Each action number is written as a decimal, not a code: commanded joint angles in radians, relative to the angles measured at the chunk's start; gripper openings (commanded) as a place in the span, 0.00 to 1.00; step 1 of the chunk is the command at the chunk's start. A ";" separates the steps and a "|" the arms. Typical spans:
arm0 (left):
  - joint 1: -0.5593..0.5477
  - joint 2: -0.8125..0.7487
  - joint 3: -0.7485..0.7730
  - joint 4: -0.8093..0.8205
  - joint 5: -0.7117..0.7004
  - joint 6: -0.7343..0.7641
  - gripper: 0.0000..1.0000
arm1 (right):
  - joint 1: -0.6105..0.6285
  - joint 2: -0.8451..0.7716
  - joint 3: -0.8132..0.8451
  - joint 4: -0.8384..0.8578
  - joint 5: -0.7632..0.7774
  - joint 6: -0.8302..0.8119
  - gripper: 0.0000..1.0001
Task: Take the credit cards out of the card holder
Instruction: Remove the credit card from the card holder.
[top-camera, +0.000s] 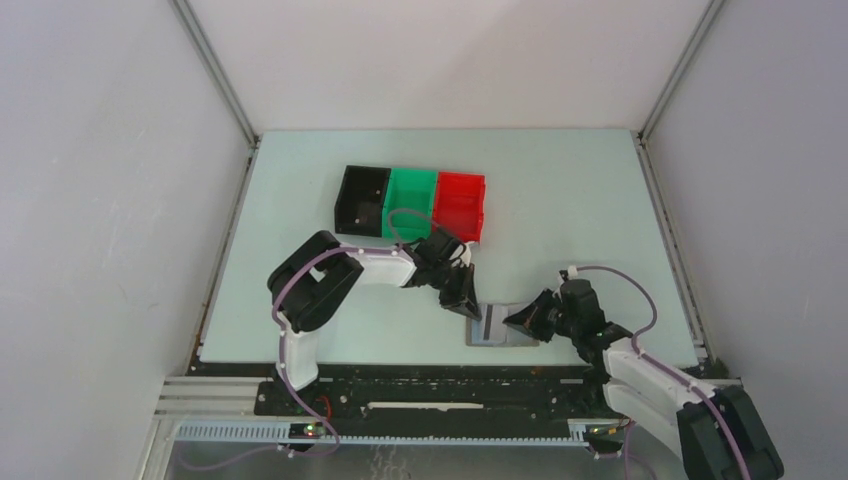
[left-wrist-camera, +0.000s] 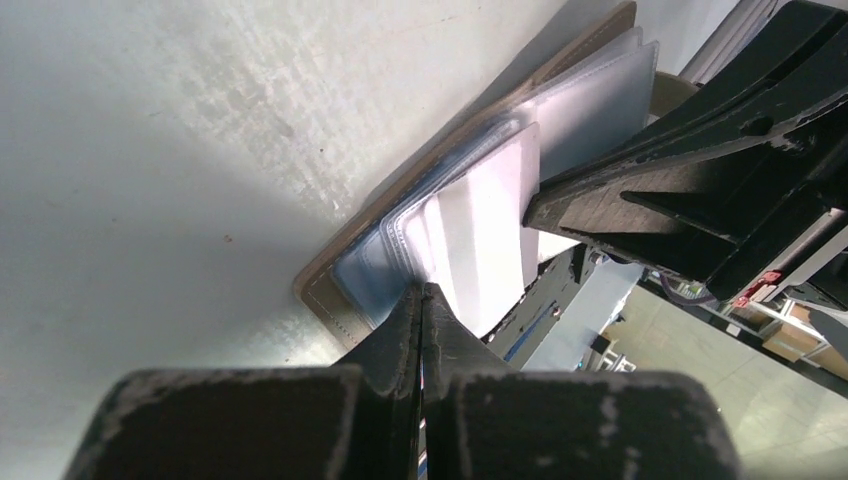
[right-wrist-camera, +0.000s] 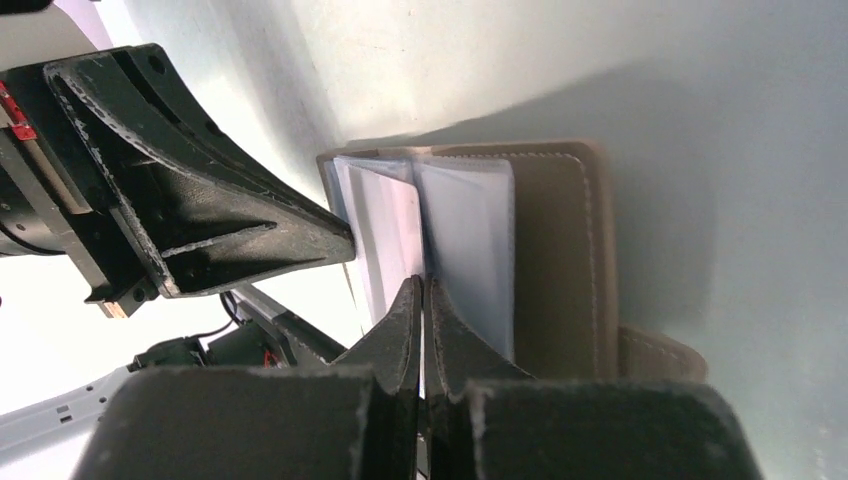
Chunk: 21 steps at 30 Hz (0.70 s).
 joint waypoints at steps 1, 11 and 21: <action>-0.012 0.022 -0.011 -0.005 -0.063 0.029 0.00 | -0.055 -0.069 -0.026 -0.105 -0.008 -0.052 0.00; 0.001 0.016 -0.024 -0.007 -0.062 0.036 0.00 | -0.086 -0.097 -0.039 -0.143 -0.020 -0.066 0.00; 0.011 0.007 -0.031 -0.017 -0.070 0.049 0.00 | -0.118 -0.242 -0.049 -0.276 0.012 -0.079 0.00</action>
